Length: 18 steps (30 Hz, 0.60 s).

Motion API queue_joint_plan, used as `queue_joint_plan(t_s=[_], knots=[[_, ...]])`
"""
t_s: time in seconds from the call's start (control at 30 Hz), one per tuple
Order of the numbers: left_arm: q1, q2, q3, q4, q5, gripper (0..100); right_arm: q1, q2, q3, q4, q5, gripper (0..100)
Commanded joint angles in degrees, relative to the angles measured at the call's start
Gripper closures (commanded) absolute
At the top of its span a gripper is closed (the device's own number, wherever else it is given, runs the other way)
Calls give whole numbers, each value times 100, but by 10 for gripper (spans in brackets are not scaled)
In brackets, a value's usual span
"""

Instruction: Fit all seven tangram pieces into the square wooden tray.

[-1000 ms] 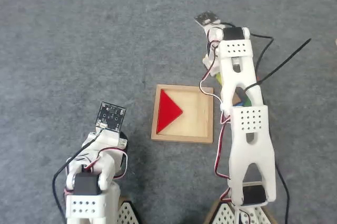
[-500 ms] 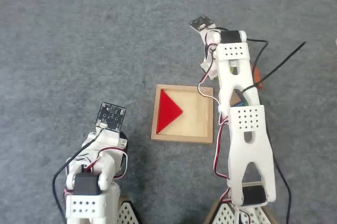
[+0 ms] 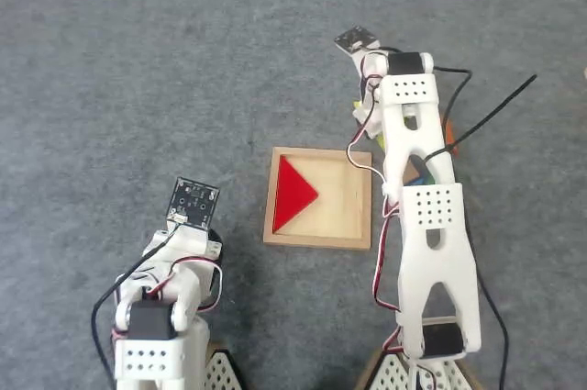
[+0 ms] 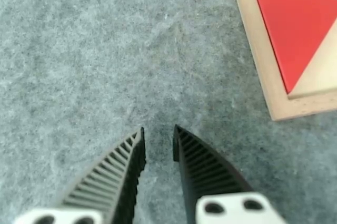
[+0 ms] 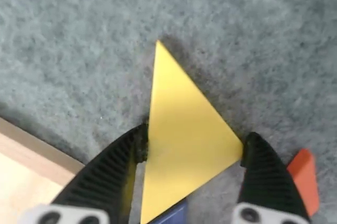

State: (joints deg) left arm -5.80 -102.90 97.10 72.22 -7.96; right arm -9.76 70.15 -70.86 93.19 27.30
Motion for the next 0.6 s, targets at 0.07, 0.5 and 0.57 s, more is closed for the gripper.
queue_joint_plan(t_s=[0.07, 0.5, 0.57], knots=[[-9, -123, -66, 18, -62, 914, 13, 4, -26, 215, -88, 821], [-9, -123, -66, 18, -62, 914, 48, -1209, -26, 743, -237, 819], [-9, -123, -66, 18, -62, 914, 57, -1402, -26, 884, -255, 820]])
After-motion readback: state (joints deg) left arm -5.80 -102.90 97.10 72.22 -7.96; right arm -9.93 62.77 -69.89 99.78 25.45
